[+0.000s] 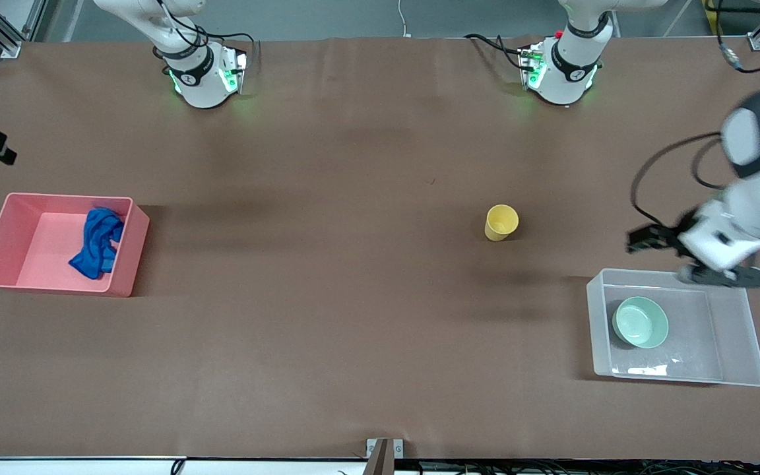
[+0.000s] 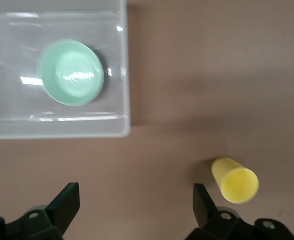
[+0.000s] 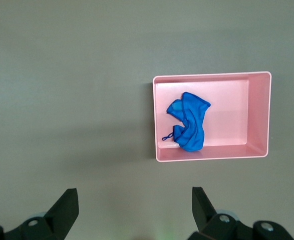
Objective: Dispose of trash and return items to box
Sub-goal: 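Move the left gripper to the yellow cup and grasp it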
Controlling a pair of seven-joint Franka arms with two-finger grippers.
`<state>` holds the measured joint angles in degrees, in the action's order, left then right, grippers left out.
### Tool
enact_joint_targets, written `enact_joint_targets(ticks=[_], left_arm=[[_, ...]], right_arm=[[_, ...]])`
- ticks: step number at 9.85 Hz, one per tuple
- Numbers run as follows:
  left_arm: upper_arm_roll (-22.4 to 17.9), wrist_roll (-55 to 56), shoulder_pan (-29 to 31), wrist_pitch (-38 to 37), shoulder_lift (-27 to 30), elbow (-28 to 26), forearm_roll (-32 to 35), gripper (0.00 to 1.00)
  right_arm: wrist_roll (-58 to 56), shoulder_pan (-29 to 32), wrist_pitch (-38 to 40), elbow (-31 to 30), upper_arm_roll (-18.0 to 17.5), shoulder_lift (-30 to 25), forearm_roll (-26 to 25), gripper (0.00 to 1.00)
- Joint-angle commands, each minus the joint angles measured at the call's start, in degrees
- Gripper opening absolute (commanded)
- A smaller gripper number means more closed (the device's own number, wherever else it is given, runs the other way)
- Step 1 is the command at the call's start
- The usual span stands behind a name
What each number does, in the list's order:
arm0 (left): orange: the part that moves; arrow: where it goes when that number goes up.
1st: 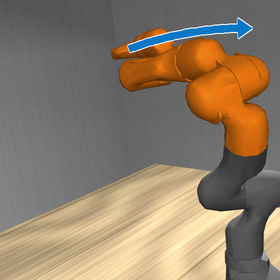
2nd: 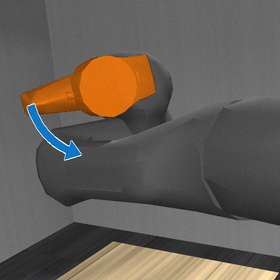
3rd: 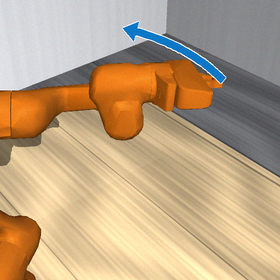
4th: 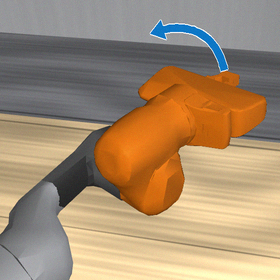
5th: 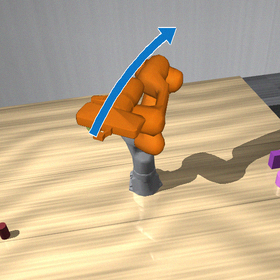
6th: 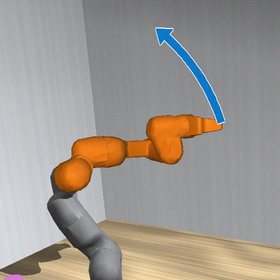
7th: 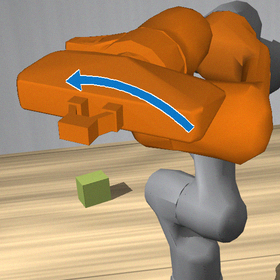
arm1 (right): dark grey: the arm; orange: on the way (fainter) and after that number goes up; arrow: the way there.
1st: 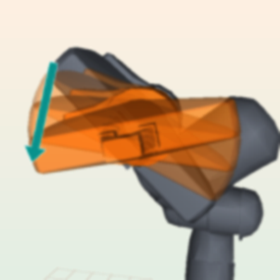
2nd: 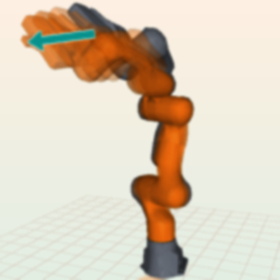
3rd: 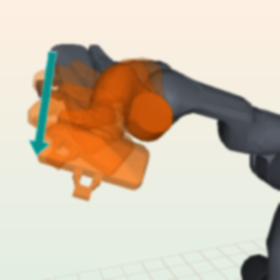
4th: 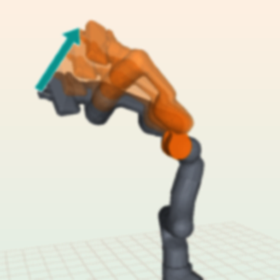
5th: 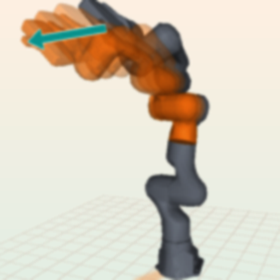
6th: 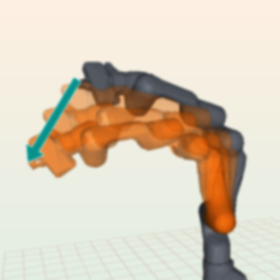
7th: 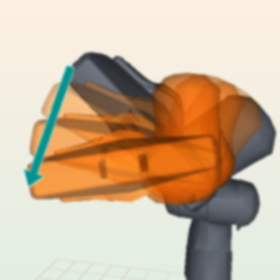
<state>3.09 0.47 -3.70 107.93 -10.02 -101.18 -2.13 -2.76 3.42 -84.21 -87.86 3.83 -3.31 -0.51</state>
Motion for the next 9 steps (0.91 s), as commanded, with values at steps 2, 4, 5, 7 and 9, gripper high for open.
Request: enact_joint_targets(ticks=[2,4,5,7,9], left_arm=[[8.7,9.4,0.4,20.4,5.7,-23.8,1.2,1.0],[12.4,13.8,0.2,31.1,2.2,-29.1,1.7,1.0],[13.5,14.1,0.2,32.3,-0.3,-29.5,2.5,1.0],[14.5,14.4,0.1,32.3,-3.8,-29.7,3.2,0.95],[14.6,14.5,-0.3,32.4,-7.5,-29.6,5.9,0.92]], right_arm=[[-1.2,2.2,-0.4,1.7,-1.4,0.7,-0.5,1.0],[-1.2,1.9,-0.3,3.2,-1.4,1.5,-0.2,1.0],[-1.3,1.8,-0.2,3.2,-1.4,1.5,-0.1,1.0],[-1.4,1.9,-0.3,3.4,-1.2,1.5,-0.6,1.0],[-0.8,1.7,-0.2,3.0,-1.6,1.5,-0.7,1.0]])
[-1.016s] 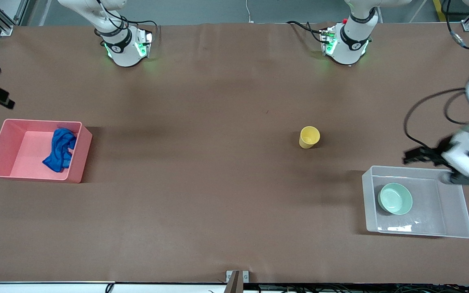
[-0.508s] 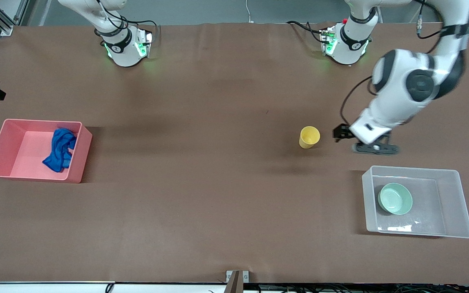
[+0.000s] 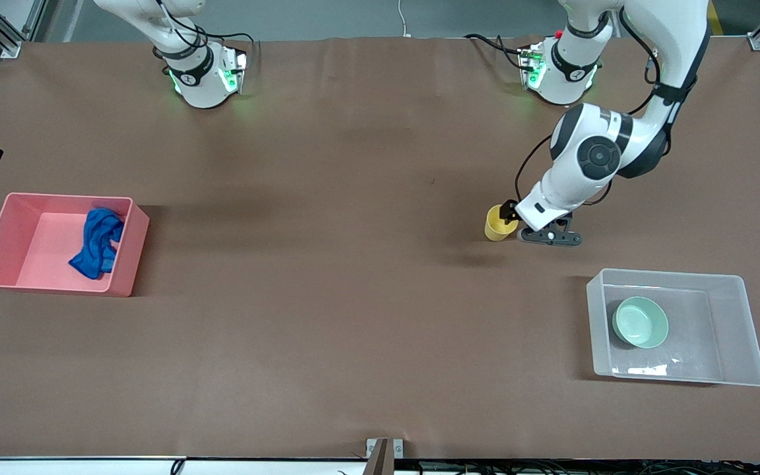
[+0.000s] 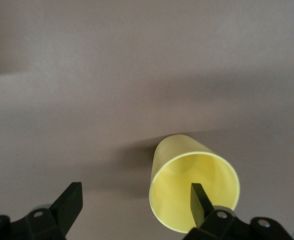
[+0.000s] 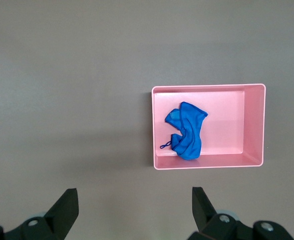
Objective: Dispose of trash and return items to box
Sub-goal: 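Move the left gripper to the yellow cup and grasp it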
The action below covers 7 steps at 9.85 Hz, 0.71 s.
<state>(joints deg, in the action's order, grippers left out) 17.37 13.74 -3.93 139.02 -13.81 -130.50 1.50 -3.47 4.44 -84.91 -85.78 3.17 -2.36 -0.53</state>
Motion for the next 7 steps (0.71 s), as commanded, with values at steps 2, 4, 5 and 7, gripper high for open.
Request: enact_joint_targets(ticks=[2,4,5,7], left_arm=[[0.3,1.9,0.0,2.2,-5.9,0.2,2.7,0.37],[0.6,3.0,0.0,4.9,-6.8,0.6,2.7,0.05],[0.6,3.0,0.0,4.9,-6.5,0.7,2.8,0.01],[0.7,2.9,0.1,4.4,-4.5,0.5,2.8,0.0]], right_arm=[[-0.6,0.7,0.7,0.8,-0.9,0.5,-0.7,1.0],[-0.7,0.8,0.7,0.8,-0.9,0.4,-0.8,1.0],[-0.7,0.9,0.7,0.8,-0.9,0.4,-0.8,1.0],[-0.7,0.8,0.7,0.8,-0.9,0.4,-0.8,1.0]])
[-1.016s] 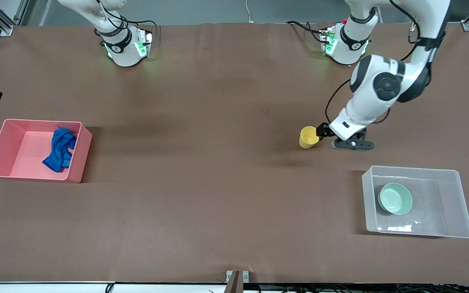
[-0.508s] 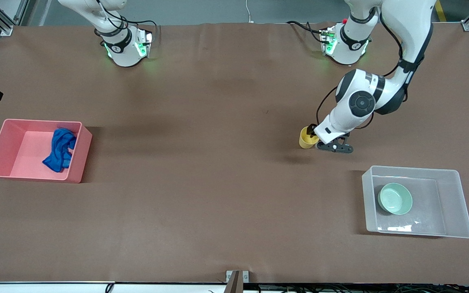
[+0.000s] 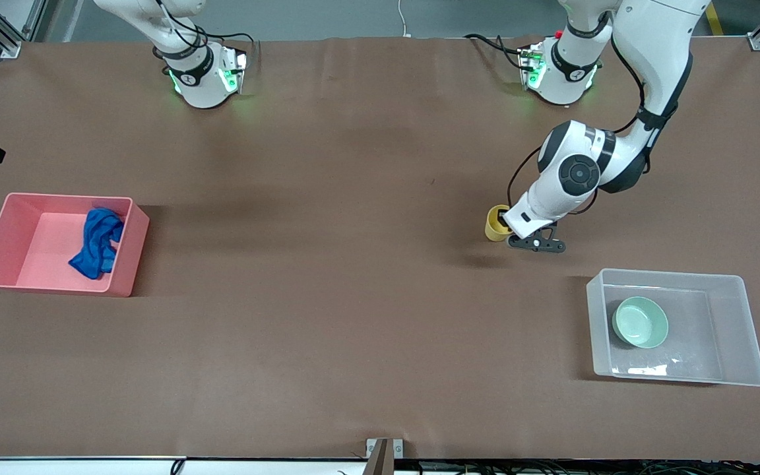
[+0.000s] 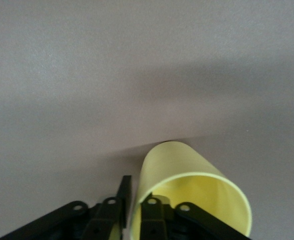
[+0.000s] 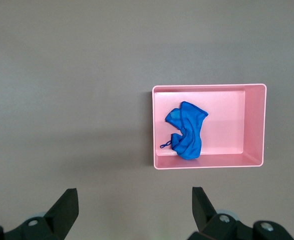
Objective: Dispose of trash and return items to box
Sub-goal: 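Move the left gripper to the yellow cup and grasp it, then carry the yellow cup into the clear box onto the bowl, release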
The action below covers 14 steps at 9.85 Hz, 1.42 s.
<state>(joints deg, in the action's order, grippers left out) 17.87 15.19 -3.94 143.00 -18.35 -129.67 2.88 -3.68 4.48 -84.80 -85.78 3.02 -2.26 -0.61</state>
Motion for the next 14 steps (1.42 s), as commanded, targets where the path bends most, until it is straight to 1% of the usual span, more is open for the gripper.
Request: enact_joint_targets(ticks=[1,2,3,4,5,6,8,9,10,11,12,13,14], left_arm=[[0.1,-0.2,0.5,-0.2,2.1,-0.2,1.4,0.0],[-0.6,-1.5,0.8,-0.4,4.2,0.4,1.3,0.0],[-2.5,-1.8,1.0,-2.5,5.6,2.3,1.3,0.0],[-4.2,-2.5,1.0,-7.2,5.4,6.8,1.3,0.0],[-6.8,-4.8,1.0,-12.9,4.6,13.0,1.3,0.0],[-10.1,-6.5,1.0,-16.0,3.1,18.0,1.2,0.0],[-16.6,-12.1,1.1,-16.5,-1.5,26.3,0.3,0.0],[-19.3,-15.4,1.2,-16.5,-5.2,31.1,-2.2,0.0],[-22.1,-21.2,1.4,-16.5,-9.6,36.0,-6.4,0.0],[-25.8,-27.4,1.4,-16.5,-12.5,38.9,-9.7,0.0],[-28.3,-32.2,1.5,-16.5,-15.7,41.0,-13.2,0.0],[-29.6,-34.5,1.9,-16.5,-18.5,43.6,-15.0,0.0],[-30.3,-35.7,2.3,-16.5,-20.4,44.8,-15.1,0.0]], right_arm=[[-0.5,0.8,0.6,0.8,-0.7,0.4,-0.7,1.0],[-0.5,0.8,0.5,0.8,-0.7,0.3,-0.7,1.0],[-0.5,0.9,0.6,0.8,-0.7,0.4,-0.7,1.0],[-0.5,0.9,0.5,0.8,-0.7,0.3,-0.7,1.0],[-0.5,0.9,0.4,0.7,-0.7,0.4,-0.6,1.0],[-0.5,0.9,0.3,0.7,-0.7,0.4,-0.6,1.0],[-0.5,0.8,0.2,0.5,-0.7,0.4,-0.5,1.0],[-0.5,1.0,-0.6,0.1,-0.7,0.4,-0.1,1.0],[-0.5,1.0,-1.3,-0.3,-0.6,0.4,-0.1,1.0],[-0.5,0.9,-1.8,-0.7,-0.6,0.4,-0.1,1.0],[-0.5,1.0,-3.1,-1.8,-0.6,0.3,-0.1,1.0],[-0.5,0.9,-3.7,-2.5,-0.6,0.1,-0.1,1.0],[-0.5,0.9,-3.3,-2.5,-0.6,0.1,-0.1,1.0]])
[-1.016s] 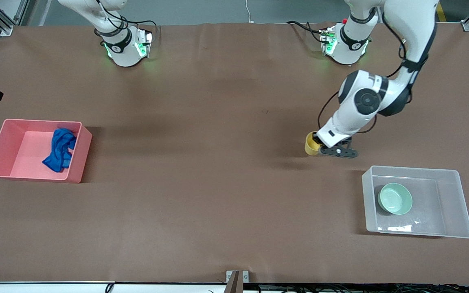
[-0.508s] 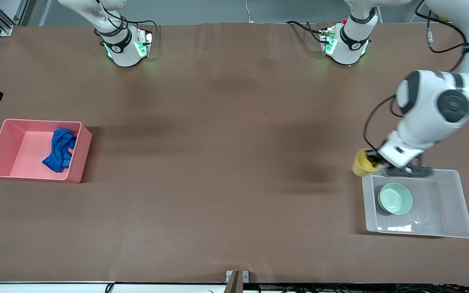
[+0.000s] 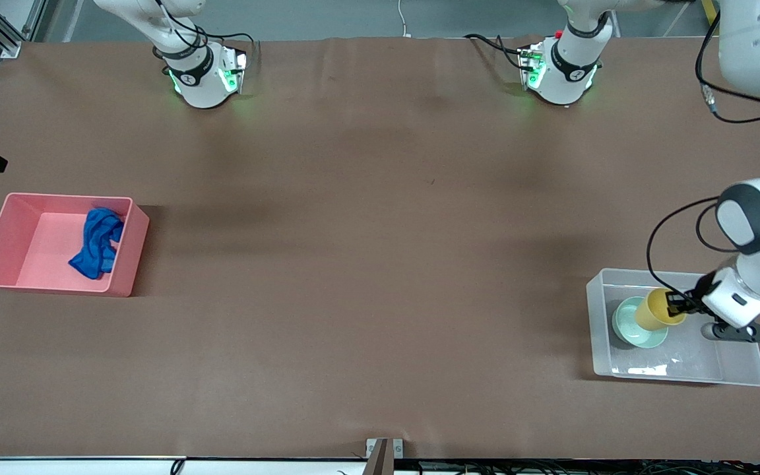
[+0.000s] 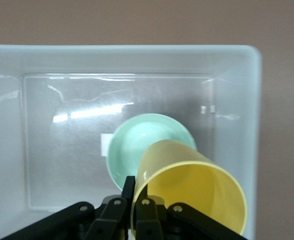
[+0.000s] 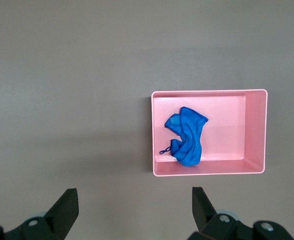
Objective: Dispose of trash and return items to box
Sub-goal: 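Carry the yellow cup into the clear box onto the bowl, release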
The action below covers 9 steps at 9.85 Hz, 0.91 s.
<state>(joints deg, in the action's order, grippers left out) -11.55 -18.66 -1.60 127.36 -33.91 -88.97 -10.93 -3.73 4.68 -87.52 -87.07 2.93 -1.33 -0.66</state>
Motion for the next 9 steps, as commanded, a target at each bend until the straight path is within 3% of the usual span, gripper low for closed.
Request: enact_joint_targets(ticks=[1,5,6,8,9], left_arm=[[-1.5,-2.6,0.2,-0.4,-6.2,4.1,-1.5,0.01],[-1.6,-2.5,0.5,1.8,-8.5,3.5,-2.2,0.05],[-1.6,-2.3,0.0,1.8,-8.7,3.2,-3.7,0.14],[-1.6,-2.6,-0.2,1.7,-7.8,1.7,-4.0,0.83],[-1.6,-3.0,-0.2,1.3,-6.5,1.7,-3.8,0.93]], right_arm=[[-0.5,0.7,-0.4,-1.2,-0.6,-0.9,0.0,1.0],[-0.5,0.8,0.9,-0.8,-0.6,-0.8,-0.2,1.0],[-0.5,0.8,0.9,-0.8,-0.6,-0.8,-0.2,1.0],[-0.5,0.8,0.9,-0.8,-0.6,-0.8,-0.2,1.0],[-0.5,0.8,0.9,-0.8,-0.6,-0.8,-0.2,1.0]])
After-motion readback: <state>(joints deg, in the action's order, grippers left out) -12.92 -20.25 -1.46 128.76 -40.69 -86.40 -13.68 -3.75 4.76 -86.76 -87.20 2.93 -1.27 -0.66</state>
